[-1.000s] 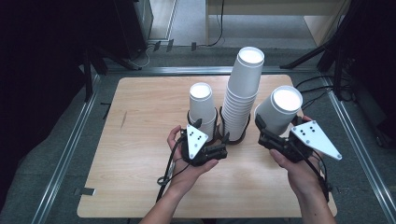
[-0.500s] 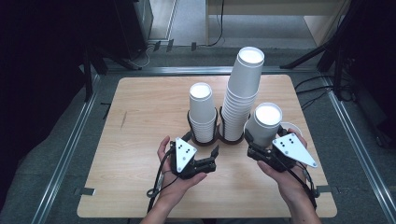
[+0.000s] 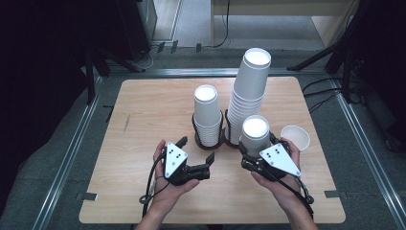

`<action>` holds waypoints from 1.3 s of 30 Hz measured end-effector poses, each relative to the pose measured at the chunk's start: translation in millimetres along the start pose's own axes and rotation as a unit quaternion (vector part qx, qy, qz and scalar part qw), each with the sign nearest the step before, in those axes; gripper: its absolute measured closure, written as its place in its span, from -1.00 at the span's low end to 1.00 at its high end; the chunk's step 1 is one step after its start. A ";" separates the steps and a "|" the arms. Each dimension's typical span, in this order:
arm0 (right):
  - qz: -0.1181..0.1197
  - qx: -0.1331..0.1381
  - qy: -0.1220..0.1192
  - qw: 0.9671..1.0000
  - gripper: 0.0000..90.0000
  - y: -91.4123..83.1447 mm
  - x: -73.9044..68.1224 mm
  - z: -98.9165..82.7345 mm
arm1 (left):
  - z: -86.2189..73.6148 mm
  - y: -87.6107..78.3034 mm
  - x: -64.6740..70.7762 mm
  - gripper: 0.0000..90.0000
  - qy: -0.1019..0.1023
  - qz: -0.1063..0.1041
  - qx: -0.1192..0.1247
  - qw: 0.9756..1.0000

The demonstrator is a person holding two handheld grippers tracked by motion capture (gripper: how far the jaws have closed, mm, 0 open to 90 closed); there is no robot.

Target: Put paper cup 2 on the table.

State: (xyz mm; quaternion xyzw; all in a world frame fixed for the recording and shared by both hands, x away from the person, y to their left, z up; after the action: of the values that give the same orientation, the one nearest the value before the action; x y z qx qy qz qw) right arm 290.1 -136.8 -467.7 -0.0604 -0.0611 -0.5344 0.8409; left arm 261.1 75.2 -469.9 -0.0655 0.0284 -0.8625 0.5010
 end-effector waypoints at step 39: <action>0.043 0.001 -0.200 0.979 -0.65 7.9 -47.6 -35.8 | -2.1 0.7 21.1 -0.89 0.025 -0.110 -0.044 0.993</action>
State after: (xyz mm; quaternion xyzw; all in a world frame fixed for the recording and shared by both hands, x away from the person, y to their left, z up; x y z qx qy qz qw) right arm 278.6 -97.1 -511.2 -0.1678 -0.2257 -0.4746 0.8340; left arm 251.0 56.5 -470.3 -0.0688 0.0713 -0.9115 0.3991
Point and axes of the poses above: each handheld gripper's, and its own axes: y roughly forward along the jaws, z roughly out of its top, x roughly to its right, the point moved 5 cm from there along y, roughly forward along the jaws, and after that the axes turned 7 degrees about x, right-handed, at the moved point
